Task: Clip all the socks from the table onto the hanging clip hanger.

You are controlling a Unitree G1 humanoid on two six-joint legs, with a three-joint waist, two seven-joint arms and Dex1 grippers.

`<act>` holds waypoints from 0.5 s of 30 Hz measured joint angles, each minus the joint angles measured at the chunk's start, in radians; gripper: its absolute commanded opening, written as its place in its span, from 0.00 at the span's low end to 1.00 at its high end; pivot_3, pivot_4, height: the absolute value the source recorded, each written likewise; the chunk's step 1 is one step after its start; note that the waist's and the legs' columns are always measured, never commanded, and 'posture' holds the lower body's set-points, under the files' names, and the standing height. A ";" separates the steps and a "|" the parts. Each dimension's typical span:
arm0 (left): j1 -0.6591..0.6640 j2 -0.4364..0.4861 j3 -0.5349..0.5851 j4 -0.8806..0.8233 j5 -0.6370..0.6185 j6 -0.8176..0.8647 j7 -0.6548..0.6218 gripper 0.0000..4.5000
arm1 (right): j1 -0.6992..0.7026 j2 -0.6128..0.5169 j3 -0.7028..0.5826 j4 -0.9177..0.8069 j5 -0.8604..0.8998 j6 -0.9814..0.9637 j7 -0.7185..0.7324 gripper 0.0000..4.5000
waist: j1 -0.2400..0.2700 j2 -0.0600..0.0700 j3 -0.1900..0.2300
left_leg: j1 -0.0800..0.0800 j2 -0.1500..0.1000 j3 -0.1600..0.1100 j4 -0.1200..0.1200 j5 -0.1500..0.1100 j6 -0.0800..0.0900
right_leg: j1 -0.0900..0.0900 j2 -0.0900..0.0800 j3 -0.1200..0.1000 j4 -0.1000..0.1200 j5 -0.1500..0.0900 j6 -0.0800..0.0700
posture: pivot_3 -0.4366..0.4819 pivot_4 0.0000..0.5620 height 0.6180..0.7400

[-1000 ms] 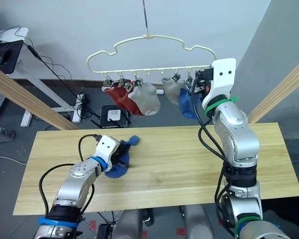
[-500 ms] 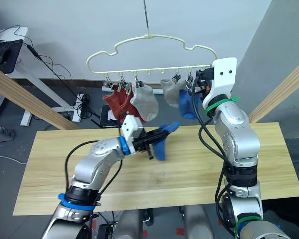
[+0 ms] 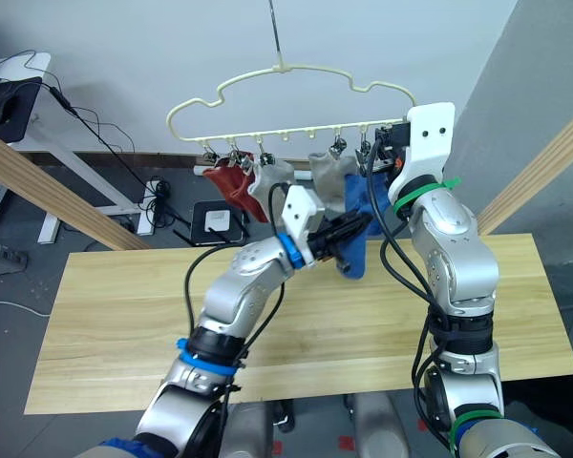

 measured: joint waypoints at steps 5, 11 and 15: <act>-0.076 -0.076 0.006 0.139 0.034 -0.098 0.054 0.01 | -0.002 0.002 0.002 0.000 0.001 0.001 0.001 0.00 | -0.001 0.000 0.000 | -0.003 0.000 0.000 0.000 0.000 0.000 | -0.005 0.000 0.000 0.000 0.000 0.000 | 0.25 0.64 1.00; -0.113 -0.082 0.023 0.307 0.108 -0.223 0.184 0.01 | -0.003 0.001 0.002 0.000 0.000 0.004 0.001 0.00 | -0.002 0.000 0.000 | -0.003 0.000 0.000 0.000 0.000 0.000 | -0.005 0.000 0.000 0.001 0.000 0.000 | 0.24 0.64 1.00; -0.115 -0.083 0.030 0.344 0.140 -0.285 0.252 0.01 | -0.003 0.001 0.003 0.000 -0.001 0.001 0.001 0.00 | -0.002 0.000 0.000 | -0.004 0.000 0.001 0.000 0.000 0.000 | -0.005 0.000 0.000 0.001 0.000 0.000 | 0.24 0.64 1.00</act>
